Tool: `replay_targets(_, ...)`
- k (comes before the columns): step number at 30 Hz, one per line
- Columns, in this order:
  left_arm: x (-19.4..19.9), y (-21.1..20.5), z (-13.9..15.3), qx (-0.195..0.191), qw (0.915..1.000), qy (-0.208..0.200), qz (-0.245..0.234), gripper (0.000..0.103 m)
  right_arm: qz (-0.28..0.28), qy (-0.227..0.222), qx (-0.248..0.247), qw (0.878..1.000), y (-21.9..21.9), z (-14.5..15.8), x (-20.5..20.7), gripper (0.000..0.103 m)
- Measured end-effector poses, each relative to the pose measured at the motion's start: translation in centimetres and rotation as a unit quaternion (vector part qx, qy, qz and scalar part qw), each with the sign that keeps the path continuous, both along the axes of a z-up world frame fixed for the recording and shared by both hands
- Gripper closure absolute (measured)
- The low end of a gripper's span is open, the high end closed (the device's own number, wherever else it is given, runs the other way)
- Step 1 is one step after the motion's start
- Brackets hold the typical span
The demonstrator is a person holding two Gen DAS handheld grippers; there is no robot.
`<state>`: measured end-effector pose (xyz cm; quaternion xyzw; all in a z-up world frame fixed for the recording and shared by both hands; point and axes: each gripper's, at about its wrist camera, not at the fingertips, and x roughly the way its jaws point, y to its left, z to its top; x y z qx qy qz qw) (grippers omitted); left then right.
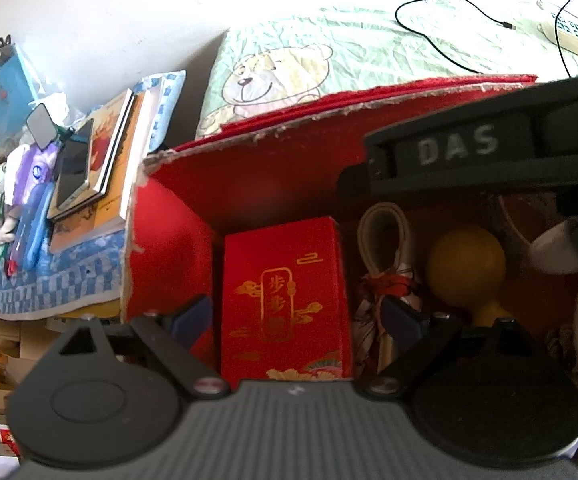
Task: Organize objects
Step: 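Open the right gripper to release the red gift box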
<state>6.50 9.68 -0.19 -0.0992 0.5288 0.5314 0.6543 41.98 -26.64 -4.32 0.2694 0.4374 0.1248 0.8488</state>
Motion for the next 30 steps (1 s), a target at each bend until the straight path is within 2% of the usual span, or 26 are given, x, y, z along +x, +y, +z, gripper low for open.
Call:
replay_targets(8, -0.1, -1.3, 1.4, 0.021, 0.9995, -0.017, -0.013, 0.009, -0.043, -0.027, -0.070, 0.996, -1.4, 3.3, -2.8, 0.049)
replay_targets(13, -0.2, -2.5, 2.2, 0.031, 0.9990, -0.027, -0.019, 0.008, -0.067, -0.032, -0.085, 0.994, -1.7, 4.3, -5.0, 0.047)
replay_targets(20, -0.8, -4.4, 3.4, 0.044, 0.9979, -0.044, -0.021, 0.007, -0.086, -0.051, -0.138, 0.985, -0.6, 5.8, -7.5, 0.047)
replay_targets(30, -1.4, -6.8, 4.4, 0.048, 0.9965, -0.069, -0.005, 0.007, -0.100, -0.072, -0.163, 0.979, -0.1, 6.6, -11.1, 0.048)
